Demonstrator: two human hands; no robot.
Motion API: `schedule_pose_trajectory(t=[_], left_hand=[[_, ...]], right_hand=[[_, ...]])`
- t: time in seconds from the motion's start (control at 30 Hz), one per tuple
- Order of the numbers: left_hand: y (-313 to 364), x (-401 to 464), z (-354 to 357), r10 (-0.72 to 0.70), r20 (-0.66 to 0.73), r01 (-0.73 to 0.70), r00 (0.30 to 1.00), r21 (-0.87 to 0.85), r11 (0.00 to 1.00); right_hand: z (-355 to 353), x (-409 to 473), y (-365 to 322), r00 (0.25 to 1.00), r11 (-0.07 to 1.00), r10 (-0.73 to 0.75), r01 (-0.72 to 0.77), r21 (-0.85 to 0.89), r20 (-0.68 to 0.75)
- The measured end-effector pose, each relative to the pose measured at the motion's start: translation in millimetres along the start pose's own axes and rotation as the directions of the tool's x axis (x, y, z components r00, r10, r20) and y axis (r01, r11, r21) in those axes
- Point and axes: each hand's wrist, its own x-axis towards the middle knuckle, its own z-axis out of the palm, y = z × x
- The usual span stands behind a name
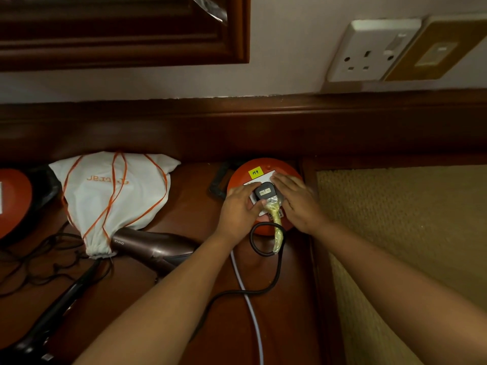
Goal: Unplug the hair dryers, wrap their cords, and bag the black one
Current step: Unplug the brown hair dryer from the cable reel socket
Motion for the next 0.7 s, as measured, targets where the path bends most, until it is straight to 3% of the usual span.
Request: schedule_pose_trajectory(t=[0.23, 0.4, 0.53, 0.7], left_hand=[[2.5, 2.2, -7.9, -0.011, 0.081, 0.009, 0.997, 0.018, 1.000], [5.4, 2.3, -26.8, -0.079, 0.221, 0.079, 0.972, 0.009, 0.997], [-2.3, -1.9, -33.4, -0.008, 0.221, -0.037, 0.975, 0.198, 0.980], [-19.1, -0.5, -28.6, -0.030, 0.302, -0.086, 0.953, 0.364, 0.927]], right_hand=[[-6.6, 2.0, -10.7, 0.996, 0.981, 0.084, -0.082, 0.178, -0.005], [-19.2, -4.0, -34.9, 0.966, 0.860, 0.257, -0.232, 0.455, 0.007], [-20.1, -11.8, -53.2, 0.956, 0.865, 0.287, -0.233, 0.444, -0.056], [-10.5, -8.1, -66.3, 0.954, 0.917, 0.284, -0.242, 0.318, -0.092]])
